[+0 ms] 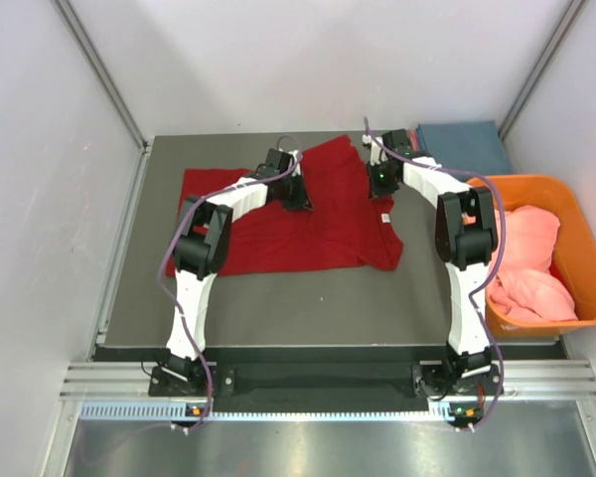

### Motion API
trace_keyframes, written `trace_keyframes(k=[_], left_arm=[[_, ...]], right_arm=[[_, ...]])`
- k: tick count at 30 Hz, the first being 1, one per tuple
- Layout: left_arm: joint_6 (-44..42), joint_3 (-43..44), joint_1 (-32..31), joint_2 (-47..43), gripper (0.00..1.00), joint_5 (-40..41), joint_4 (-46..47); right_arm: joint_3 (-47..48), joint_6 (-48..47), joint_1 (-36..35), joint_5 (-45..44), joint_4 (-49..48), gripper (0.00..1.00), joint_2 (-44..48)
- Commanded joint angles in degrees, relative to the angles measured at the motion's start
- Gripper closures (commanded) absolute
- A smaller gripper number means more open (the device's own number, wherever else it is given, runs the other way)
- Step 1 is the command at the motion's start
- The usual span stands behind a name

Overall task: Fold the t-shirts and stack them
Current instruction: Fold the tshirt

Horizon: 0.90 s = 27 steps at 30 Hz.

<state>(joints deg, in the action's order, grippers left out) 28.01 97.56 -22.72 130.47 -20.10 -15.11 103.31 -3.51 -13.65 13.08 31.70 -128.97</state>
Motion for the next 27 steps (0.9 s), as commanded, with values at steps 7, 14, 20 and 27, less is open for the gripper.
trace_keyframes(k=[7,14,20,27], left_arm=[[1.8,-2.5,-0.7,-4.4,1.0,3.7,3.6],[2.8,-4.0,-1.3,-5.9,1.0,6.1,4.4],[4.9,-7.6,-2.0,-9.6,1.0,10.9,7.1],[7.0,-9.0,-2.3,-11.3,1.0,12.9,9.0]], right_arm=[[4.4,-2.5,-1.6,-4.6,-2.8,1.0,4.2],[4.4,-3.6,-1.9,-5.8,-4.9,1.0,4.6],[5.1,-4.4,-1.8,-6.1,-5.7,1.0,4.2],[4.7,-5.6,-1.9,-6.2,-6.4,1.0,4.4]])
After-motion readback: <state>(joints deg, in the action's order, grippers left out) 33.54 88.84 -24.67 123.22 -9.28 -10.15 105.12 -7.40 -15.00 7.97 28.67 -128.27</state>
